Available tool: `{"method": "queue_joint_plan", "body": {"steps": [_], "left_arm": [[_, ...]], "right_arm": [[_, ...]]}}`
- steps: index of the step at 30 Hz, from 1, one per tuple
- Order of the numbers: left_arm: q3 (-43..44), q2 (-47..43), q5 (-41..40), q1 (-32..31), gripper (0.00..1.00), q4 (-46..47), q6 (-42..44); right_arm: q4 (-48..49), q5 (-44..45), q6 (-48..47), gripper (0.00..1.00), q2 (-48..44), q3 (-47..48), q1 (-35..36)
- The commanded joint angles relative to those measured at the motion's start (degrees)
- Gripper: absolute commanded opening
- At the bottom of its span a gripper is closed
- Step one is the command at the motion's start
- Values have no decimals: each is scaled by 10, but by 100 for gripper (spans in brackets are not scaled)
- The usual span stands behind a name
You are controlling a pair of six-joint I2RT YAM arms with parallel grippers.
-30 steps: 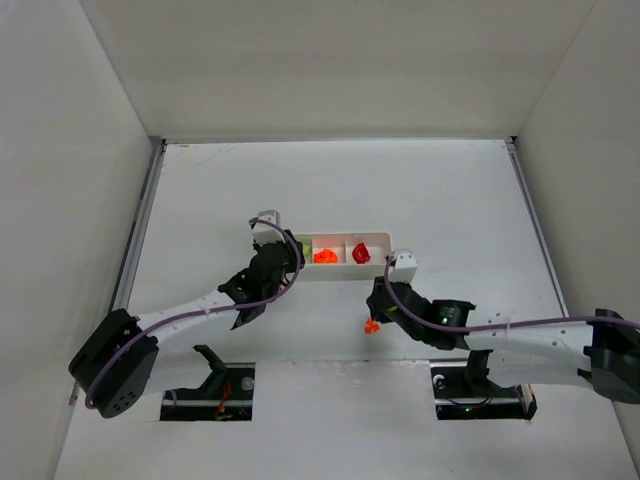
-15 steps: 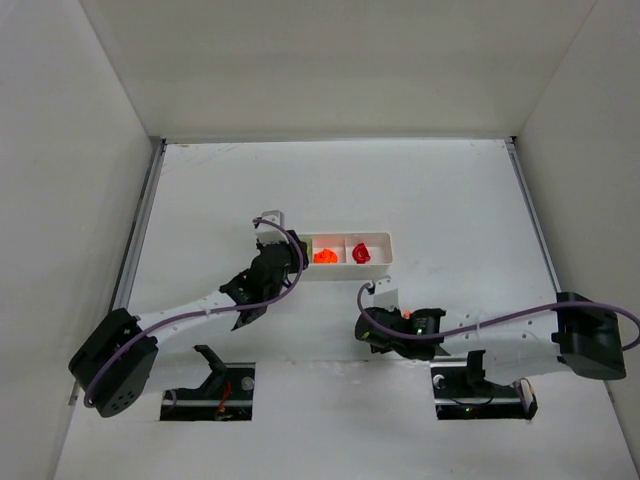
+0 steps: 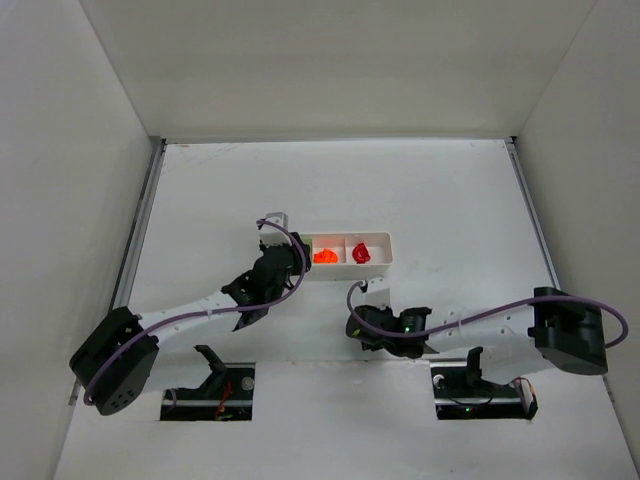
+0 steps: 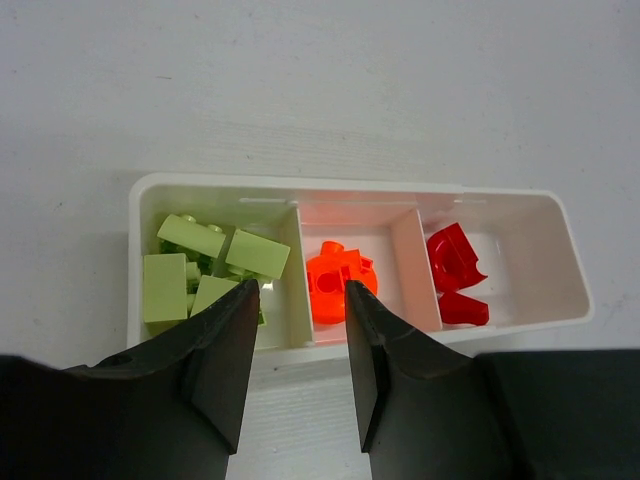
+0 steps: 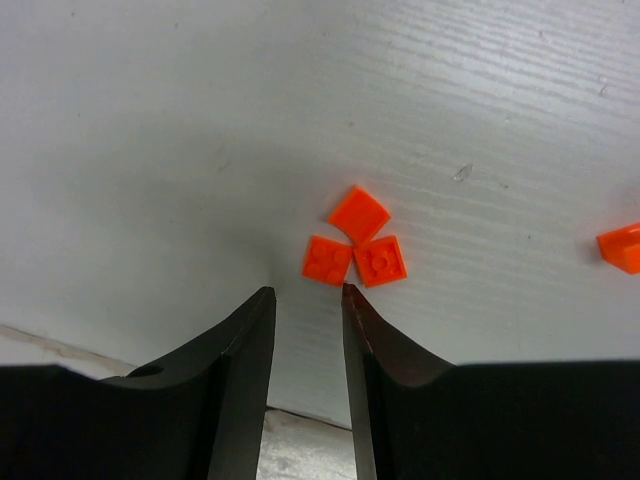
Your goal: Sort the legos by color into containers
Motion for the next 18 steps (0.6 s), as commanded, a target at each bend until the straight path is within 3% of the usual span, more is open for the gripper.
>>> {"method": "queue_joint_plan", "body": {"steps": [1, 13, 18], "left_arm": [[23, -10, -6, -1, 37, 24, 10], [25, -3, -6, -2, 37, 27, 10], [22, -7, -6, 1, 37, 27, 10]], "right_arm": [[22, 19, 2, 38, 21, -1, -6], [25, 39, 12, 38, 50, 0, -9], [25, 39, 10, 26, 52, 2, -7]]}}
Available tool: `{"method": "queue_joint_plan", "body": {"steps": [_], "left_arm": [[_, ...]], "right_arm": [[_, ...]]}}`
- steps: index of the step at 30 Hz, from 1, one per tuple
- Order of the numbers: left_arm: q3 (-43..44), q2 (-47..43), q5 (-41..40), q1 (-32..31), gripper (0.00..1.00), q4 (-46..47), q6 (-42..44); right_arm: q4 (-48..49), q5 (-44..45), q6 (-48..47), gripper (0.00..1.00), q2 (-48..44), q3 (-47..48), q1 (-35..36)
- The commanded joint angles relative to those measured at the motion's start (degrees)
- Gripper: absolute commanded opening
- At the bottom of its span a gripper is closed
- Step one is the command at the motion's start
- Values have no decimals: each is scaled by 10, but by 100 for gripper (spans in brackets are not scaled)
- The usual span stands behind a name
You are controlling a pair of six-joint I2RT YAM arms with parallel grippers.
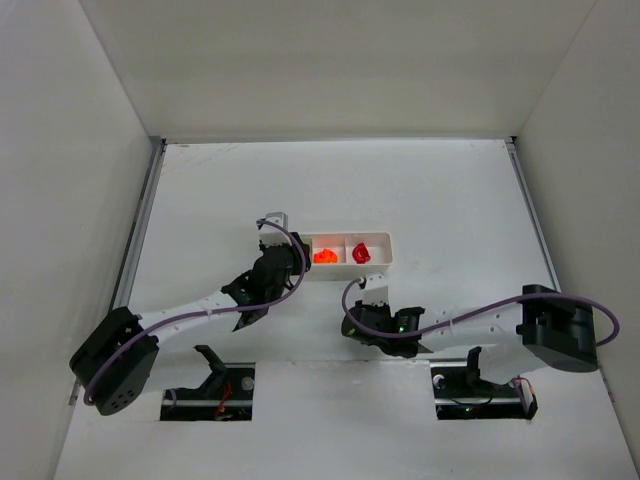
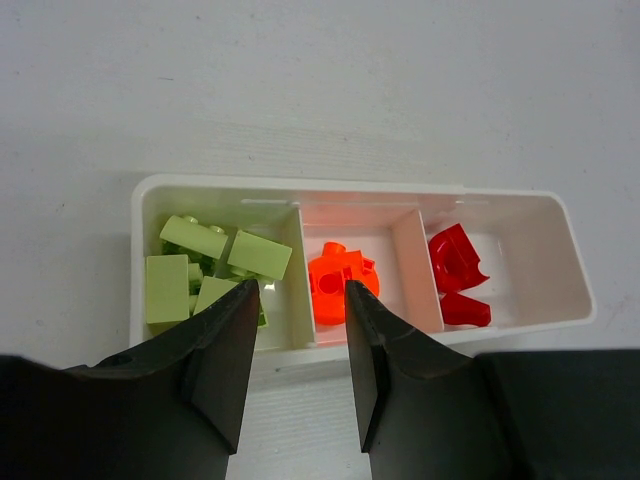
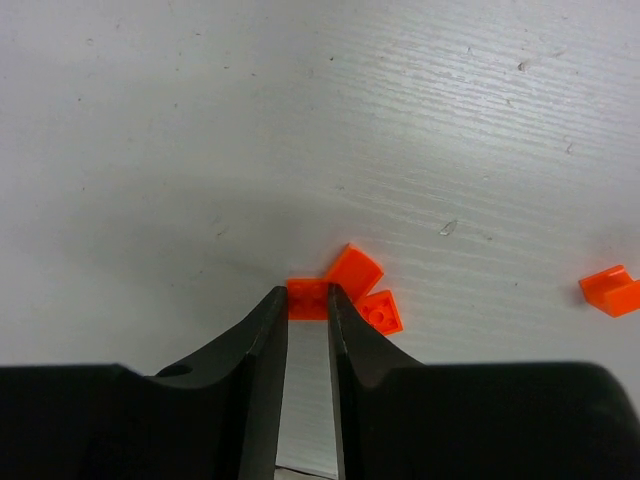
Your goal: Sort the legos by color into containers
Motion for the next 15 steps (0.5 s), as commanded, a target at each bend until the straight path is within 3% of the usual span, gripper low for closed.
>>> {"method": "queue_joint_plan", "body": {"steps": [1, 10, 15], "left_arm": [[22, -8, -6, 2, 37, 27, 7], [16, -23, -14, 9, 37, 24, 9], [2, -53, -33, 26, 37, 20, 7]], "right_arm": [[-18, -15, 10, 23, 17, -5, -2], [-16, 3, -9, 19, -57, 20, -1], [80, -15, -112, 19, -73, 63, -56]]}}
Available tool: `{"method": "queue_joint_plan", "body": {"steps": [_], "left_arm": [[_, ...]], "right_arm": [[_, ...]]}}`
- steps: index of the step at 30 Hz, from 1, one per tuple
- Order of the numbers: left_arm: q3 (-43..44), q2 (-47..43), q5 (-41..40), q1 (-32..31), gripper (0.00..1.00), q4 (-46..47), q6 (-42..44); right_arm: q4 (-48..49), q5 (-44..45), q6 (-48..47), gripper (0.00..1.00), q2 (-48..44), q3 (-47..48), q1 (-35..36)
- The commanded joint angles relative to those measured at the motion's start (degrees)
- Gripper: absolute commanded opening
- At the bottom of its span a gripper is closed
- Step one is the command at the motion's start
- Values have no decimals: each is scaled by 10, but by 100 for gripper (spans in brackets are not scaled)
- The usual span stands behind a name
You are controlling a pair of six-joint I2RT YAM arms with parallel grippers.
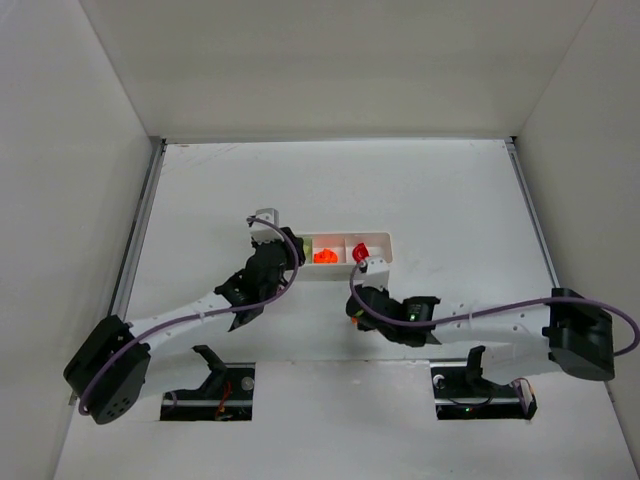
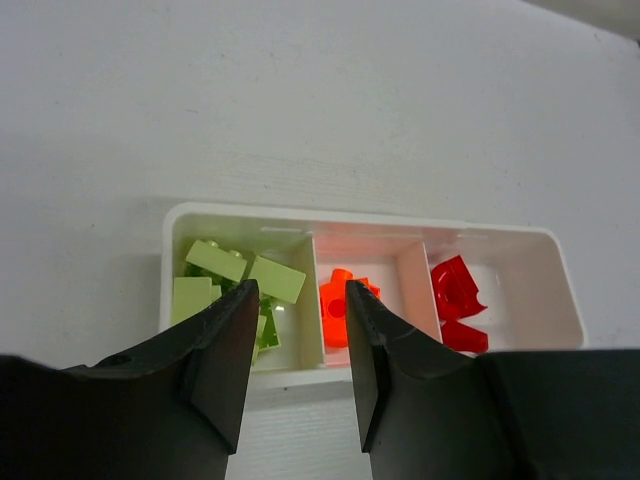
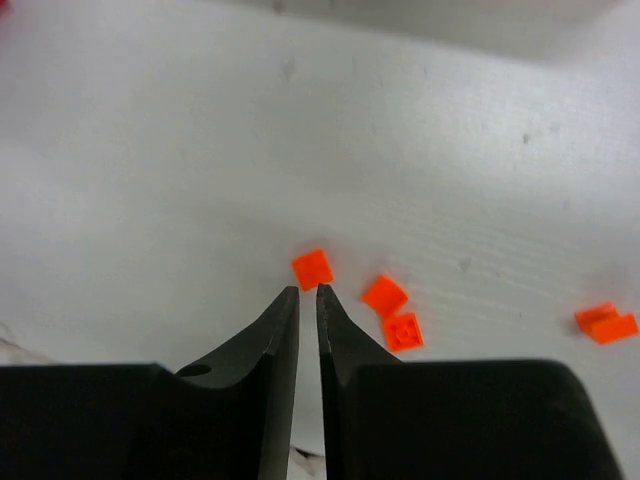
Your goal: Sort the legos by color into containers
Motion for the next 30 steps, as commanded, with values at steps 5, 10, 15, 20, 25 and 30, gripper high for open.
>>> {"method": "queue_joint_plan", "body": {"steps": [5, 10, 15, 20, 25, 30], "left_arm": [[-7, -47, -22, 29, 37, 18, 1], [-12, -62, -23, 40, 37, 9, -1], [-10, -63, -15, 43, 38, 5, -1], [-4, -46, -10, 38, 38, 7, -4], [-1, -38, -10, 37, 38, 9, -4], [-6, -47, -10, 40, 38, 9, -4]], "right_arm": [[154, -37, -168, 19, 36, 125, -113], [150, -39, -213, 20, 79, 191, -146], [137, -44, -187, 25, 53, 112, -109], [127, -70, -156, 37, 12, 21, -60], [121, -92, -161, 49, 26, 0, -35], [127, -112, -187, 50, 58, 5, -40]]}}
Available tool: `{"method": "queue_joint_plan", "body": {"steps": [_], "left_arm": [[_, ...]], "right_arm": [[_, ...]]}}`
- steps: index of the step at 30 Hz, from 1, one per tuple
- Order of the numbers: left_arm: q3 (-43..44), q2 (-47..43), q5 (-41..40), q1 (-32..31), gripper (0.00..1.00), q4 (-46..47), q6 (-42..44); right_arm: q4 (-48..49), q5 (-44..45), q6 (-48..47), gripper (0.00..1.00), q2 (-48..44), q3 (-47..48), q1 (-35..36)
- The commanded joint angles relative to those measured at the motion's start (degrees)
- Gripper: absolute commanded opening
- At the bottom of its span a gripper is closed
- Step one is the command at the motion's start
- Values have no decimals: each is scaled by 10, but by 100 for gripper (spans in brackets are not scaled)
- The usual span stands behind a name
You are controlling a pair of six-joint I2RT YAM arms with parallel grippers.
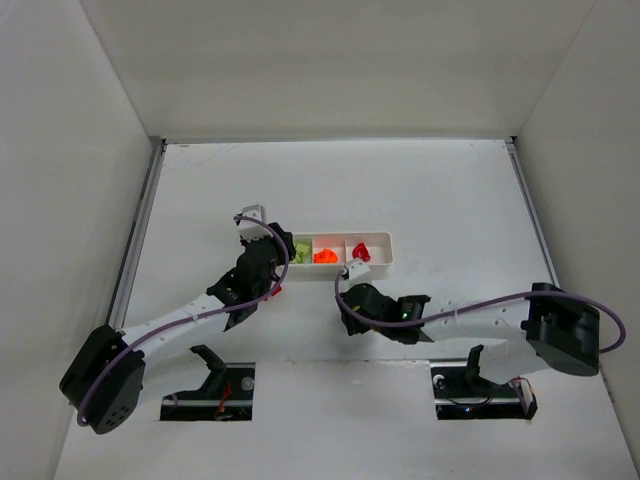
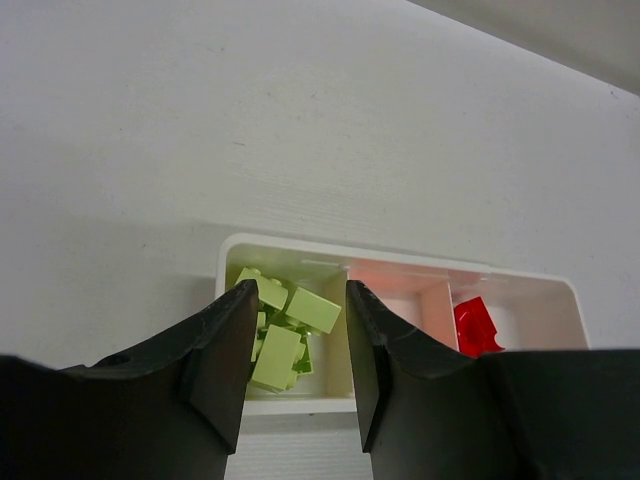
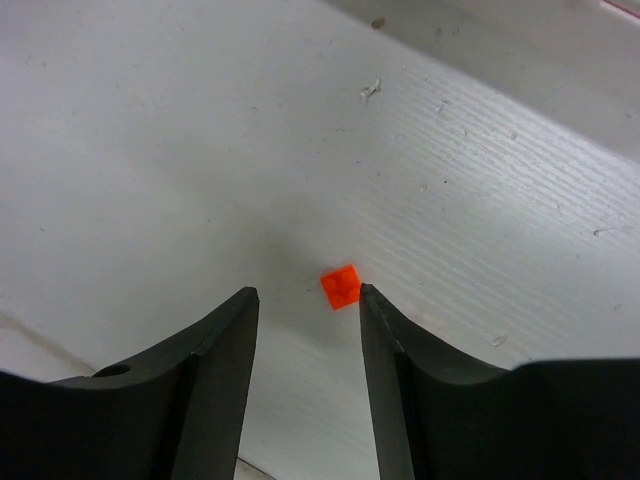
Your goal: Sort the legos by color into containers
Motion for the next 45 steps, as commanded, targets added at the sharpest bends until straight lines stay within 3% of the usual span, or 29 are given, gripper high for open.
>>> {"method": "queue_joint_plan", "body": {"steps": [1, 9, 26, 38, 45], "left_arm": [[0, -10, 2, -1, 38, 17, -2], [5, 0, 3, -6, 38, 16, 0], [9, 18, 5, -12, 38, 23, -1], [7, 13, 7, -11, 38, 24, 1], [9, 21, 7, -11, 38, 24, 2]], "right_arm": [[21, -19, -25, 49, 26, 11, -5], [28, -21, -33, 41, 62, 18, -12], [64, -35, -35, 47, 74, 25, -18], [69, -36, -49, 39, 100, 31, -20], [55, -36, -40, 44, 86, 24, -15]]}}
